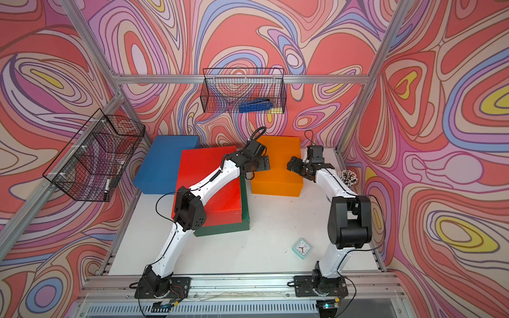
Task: Stack the shoeboxes
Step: Move the shoebox to the center of the board.
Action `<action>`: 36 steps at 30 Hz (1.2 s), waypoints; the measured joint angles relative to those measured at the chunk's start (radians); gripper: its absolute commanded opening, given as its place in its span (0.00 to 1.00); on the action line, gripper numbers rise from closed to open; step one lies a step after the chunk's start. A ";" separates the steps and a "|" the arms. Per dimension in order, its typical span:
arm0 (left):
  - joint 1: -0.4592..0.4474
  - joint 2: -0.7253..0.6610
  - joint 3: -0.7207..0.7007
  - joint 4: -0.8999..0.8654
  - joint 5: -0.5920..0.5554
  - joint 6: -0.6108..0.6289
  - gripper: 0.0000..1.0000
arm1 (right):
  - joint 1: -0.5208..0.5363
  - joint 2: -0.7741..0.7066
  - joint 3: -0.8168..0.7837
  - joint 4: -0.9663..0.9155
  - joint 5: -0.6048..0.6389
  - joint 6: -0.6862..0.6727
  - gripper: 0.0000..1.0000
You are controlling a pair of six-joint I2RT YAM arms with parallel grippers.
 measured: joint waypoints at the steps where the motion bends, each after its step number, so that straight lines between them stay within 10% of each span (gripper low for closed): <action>1: -0.002 0.007 0.005 -0.002 0.001 0.000 1.00 | 0.000 0.003 0.001 0.010 -0.003 0.000 0.92; 21: -0.018 0.017 -0.066 0.052 0.099 -0.076 0.98 | -0.011 -0.072 -0.202 0.080 -0.059 0.047 0.91; 36: -0.106 -0.193 -0.411 0.151 0.144 -0.166 0.96 | -0.019 -0.361 -0.414 -0.051 0.008 0.054 0.92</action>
